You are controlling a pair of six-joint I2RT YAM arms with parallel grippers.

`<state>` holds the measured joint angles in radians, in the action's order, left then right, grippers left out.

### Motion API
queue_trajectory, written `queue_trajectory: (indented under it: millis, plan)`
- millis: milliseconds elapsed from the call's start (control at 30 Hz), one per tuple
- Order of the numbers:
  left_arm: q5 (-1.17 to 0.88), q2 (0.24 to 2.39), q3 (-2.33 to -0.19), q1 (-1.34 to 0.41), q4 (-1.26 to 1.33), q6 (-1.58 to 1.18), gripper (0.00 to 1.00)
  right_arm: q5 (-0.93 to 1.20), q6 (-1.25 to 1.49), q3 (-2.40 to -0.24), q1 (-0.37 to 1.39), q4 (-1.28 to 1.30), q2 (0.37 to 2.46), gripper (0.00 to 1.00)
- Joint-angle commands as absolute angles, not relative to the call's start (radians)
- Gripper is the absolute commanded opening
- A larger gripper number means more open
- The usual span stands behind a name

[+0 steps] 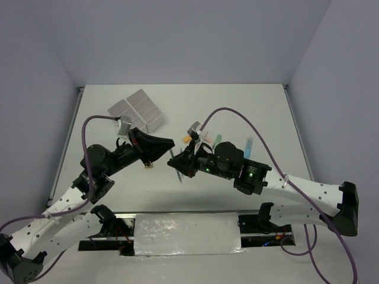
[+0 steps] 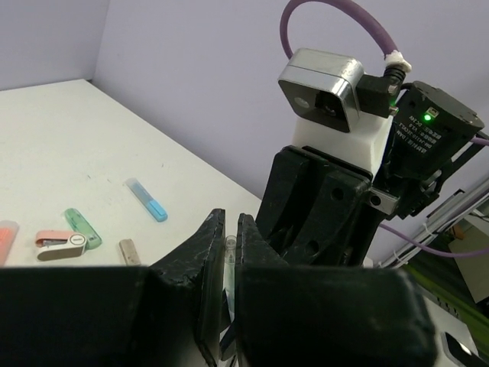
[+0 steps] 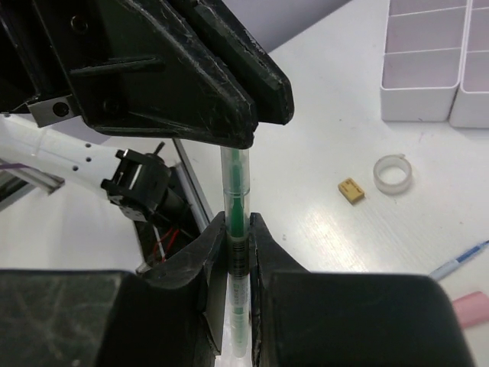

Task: Sort the stationery into containers
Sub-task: Close the pen cap on the pen.

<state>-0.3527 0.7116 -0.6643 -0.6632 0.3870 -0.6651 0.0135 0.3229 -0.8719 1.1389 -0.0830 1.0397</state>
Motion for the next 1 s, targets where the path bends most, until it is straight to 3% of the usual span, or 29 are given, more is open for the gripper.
queue_trajectory:
  millis: [0,700,933,967]
  plan:
    - [-0.408,0.722,-0.657,-0.666,0.429,-0.684,0.0,-0.023,0.261,-0.997,1.117,-0.103,1.058,0.0]
    - [-0.357,0.719,-0.46,-0.772,0.508,-0.736,0.0,0.109,0.173,-1.31,1.019,-0.161,1.166,0.0]
    - [-0.256,0.666,-0.541,-0.792,0.362,-0.666,0.0,0.155,0.158,-1.231,1.023,-0.109,1.149,0.0]
    - [-0.246,0.661,-0.561,-0.79,0.333,-0.654,0.04,0.159,0.16,-1.206,1.025,-0.107,1.144,0.0]
